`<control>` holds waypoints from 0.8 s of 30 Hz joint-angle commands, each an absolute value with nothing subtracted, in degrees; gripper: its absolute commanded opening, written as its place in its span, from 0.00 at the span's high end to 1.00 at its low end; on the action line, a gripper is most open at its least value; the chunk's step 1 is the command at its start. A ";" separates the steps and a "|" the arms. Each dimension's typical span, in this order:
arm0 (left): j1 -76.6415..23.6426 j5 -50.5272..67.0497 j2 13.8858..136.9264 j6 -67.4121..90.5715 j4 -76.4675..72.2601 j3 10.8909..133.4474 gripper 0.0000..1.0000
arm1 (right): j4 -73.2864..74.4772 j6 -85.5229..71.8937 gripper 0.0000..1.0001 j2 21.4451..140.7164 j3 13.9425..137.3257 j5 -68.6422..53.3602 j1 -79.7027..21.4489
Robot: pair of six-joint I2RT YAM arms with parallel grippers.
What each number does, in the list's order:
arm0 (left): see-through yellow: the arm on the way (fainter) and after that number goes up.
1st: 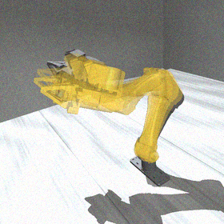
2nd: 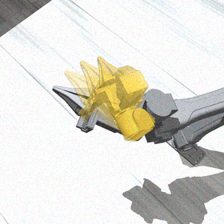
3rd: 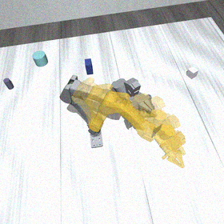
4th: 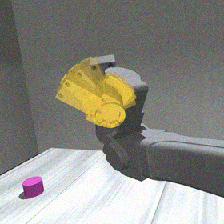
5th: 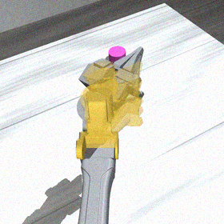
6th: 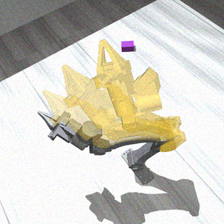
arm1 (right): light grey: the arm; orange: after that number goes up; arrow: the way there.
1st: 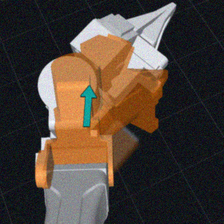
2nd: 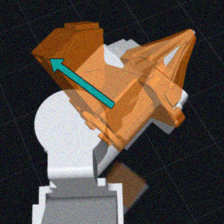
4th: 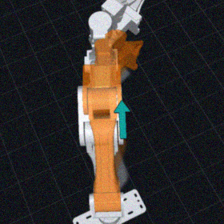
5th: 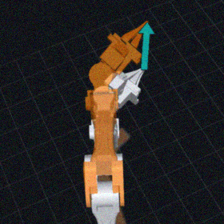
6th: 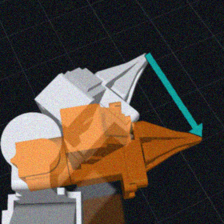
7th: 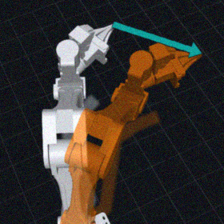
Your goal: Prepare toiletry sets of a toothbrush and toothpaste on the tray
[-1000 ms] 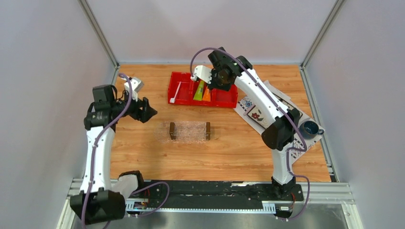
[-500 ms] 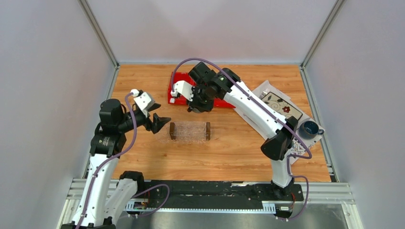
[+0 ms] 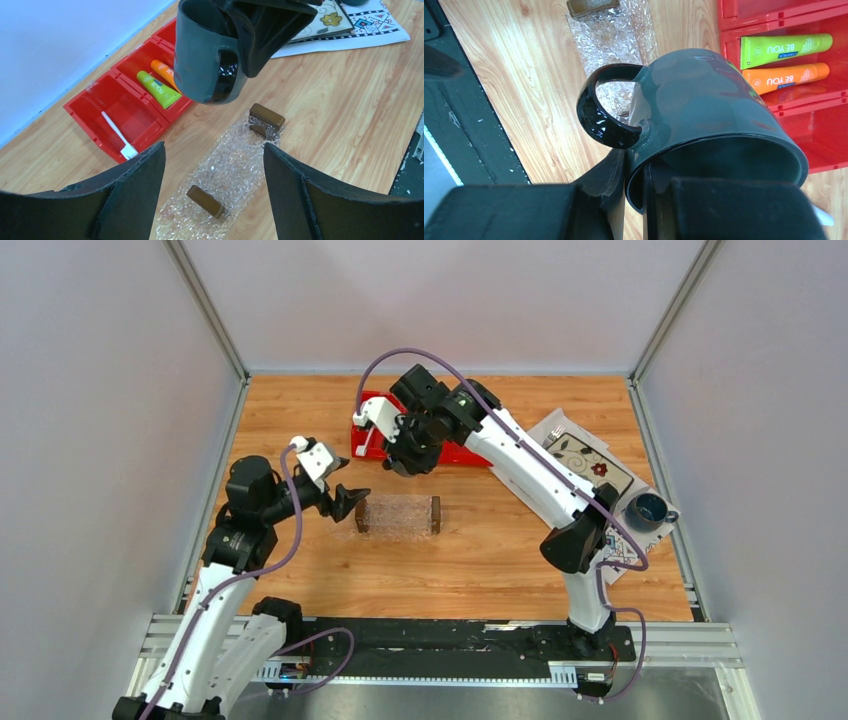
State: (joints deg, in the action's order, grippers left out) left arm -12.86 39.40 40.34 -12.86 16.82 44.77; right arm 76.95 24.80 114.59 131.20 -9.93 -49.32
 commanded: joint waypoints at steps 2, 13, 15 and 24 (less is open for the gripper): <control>-14.32 37.09 41.92 -12.04 8.80 43.51 0.20 | 72.95 22.15 0.89 115.05 135.17 -12.30 -50.36; -18.37 34.54 45.35 -15.99 2.91 41.57 0.19 | 72.95 20.30 0.89 115.05 135.79 -14.94 -51.50; -18.72 34.45 45.70 -16.08 2.20 41.57 0.19 | 73.12 20.21 0.89 115.05 135.79 -15.20 -51.68; -20.74 34.28 47.99 -18.45 1.50 41.31 0.32 | 73.04 19.69 0.89 114.70 136.23 -16.70 -51.77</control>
